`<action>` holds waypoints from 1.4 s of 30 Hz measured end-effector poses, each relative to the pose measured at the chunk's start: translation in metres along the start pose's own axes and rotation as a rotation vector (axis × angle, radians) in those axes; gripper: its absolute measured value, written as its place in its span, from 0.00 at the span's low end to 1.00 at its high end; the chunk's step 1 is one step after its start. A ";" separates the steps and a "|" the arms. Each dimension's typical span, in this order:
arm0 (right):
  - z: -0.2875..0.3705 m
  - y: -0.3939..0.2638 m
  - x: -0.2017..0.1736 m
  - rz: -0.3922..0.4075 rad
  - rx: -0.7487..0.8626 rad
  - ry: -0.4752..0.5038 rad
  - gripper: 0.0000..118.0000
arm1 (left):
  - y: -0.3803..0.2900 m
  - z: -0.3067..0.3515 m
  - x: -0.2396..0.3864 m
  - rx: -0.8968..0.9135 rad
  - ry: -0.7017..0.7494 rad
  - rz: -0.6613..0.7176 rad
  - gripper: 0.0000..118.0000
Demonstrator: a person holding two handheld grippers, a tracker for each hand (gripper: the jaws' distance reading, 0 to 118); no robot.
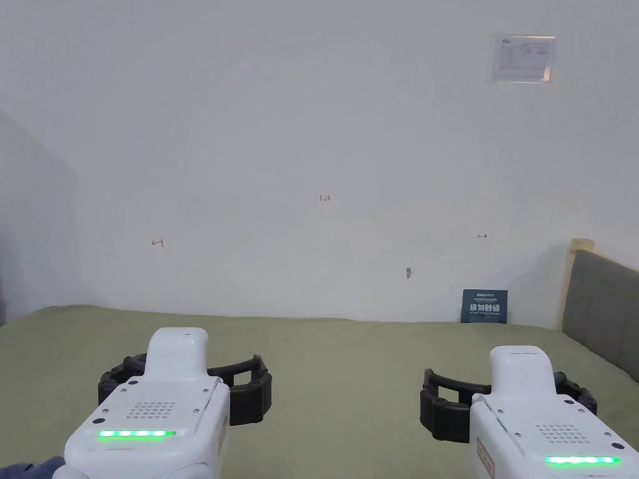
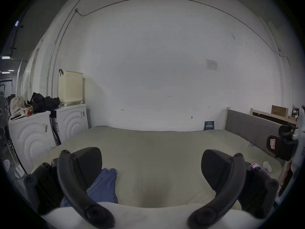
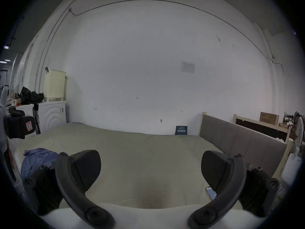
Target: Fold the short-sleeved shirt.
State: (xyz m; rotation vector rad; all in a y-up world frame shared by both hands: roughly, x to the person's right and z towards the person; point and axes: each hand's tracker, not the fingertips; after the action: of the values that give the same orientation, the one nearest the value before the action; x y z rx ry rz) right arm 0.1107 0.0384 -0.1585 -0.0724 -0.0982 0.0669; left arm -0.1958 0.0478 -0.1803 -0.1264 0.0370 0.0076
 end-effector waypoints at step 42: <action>-0.004 -0.008 0.009 0.005 -0.053 -0.018 0.18 | -0.001 -0.001 0.002 -0.039 0.001 -0.048 0.67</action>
State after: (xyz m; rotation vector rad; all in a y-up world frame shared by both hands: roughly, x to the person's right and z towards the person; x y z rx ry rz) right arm 0.1208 0.0311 -0.1611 -0.1247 -0.1177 0.0695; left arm -0.1934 0.0464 -0.1817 -0.1660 0.0349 -0.0395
